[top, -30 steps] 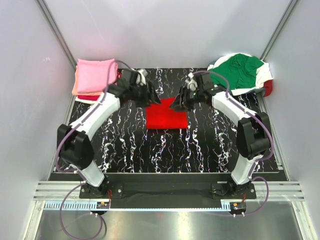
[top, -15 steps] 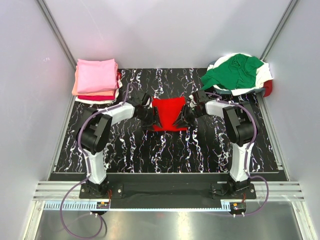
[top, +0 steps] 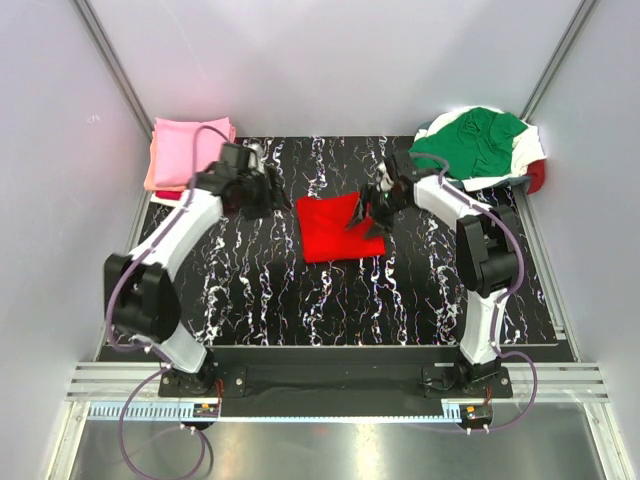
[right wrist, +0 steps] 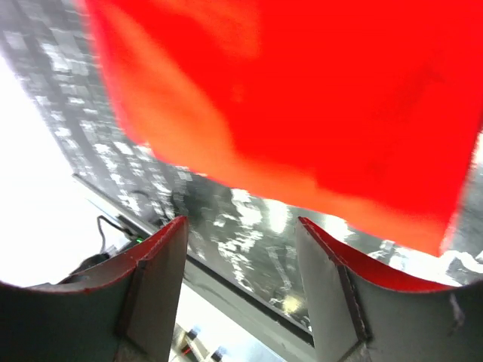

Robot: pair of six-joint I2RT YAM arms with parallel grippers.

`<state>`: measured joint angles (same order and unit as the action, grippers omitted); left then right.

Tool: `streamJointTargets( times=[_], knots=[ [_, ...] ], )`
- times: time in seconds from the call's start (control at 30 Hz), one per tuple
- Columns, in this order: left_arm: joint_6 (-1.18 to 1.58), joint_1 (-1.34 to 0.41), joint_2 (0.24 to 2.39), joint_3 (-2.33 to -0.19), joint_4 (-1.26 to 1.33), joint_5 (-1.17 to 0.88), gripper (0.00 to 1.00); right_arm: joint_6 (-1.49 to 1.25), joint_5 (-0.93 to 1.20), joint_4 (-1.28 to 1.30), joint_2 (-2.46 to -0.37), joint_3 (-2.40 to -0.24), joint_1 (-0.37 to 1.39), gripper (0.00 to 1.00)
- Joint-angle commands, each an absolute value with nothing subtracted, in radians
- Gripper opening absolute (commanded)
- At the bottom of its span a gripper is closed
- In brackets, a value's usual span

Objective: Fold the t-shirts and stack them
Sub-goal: Fold the tshirt

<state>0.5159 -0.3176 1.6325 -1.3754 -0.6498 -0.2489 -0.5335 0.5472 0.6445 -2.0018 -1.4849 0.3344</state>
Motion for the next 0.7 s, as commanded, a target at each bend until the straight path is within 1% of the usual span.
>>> streamJointTargets(
  times=[0.0, 0.13, 0.2, 0.23, 0.37, 0.5, 0.6, 0.63, 0.67],
  knots=[
    [0.508, -0.243, 1.536, -1.358, -0.664, -0.225, 0.67, -0.503, 0.537, 0.738, -1.956, -1.667, 0.396, 0.66],
    [0.517, -0.227, 1.516, -1.296, -0.664, -0.250, 0.67, -0.560, 0.583, 0.727, -2.075, -1.805, 0.448, 0.66],
    [0.525, -0.225, 1.503, -1.275, -0.658, -0.252, 0.67, -0.630, 0.620, 0.648, -2.141, -1.806, 0.451, 0.66],
    [0.528, -0.225, 1.496, -1.260, -0.654, -0.262, 0.67, -0.652, 0.653, 0.615, -2.163, -1.793, 0.451, 0.65],
    [0.535, -0.225, 1.465, -1.194, -0.615, -0.273, 0.67, -0.715, 0.669, 0.509, -2.238, -1.756, 0.454, 0.64],
    [0.525, -0.225, 1.473, -1.143, -0.511, -0.284, 0.67, -0.690, 0.614, 0.555, -2.263, -1.695, 0.457, 0.64],
    [0.525, -0.224, 1.529, -1.143, -0.430, -0.302, 0.67, -0.678, 0.592, 0.569, -2.234, -1.597, 0.459, 0.64],
    [0.550, -0.224, 1.611, -1.147, -0.325, -0.355, 0.66, -0.648, 0.595, 0.575, -2.205, -1.516, 0.457, 0.64],
    [0.551, -0.224, 1.612, -1.147, -0.324, -0.356, 0.66, -0.631, 0.595, 0.581, -2.197, -1.516, 0.457, 0.64]
  ],
)
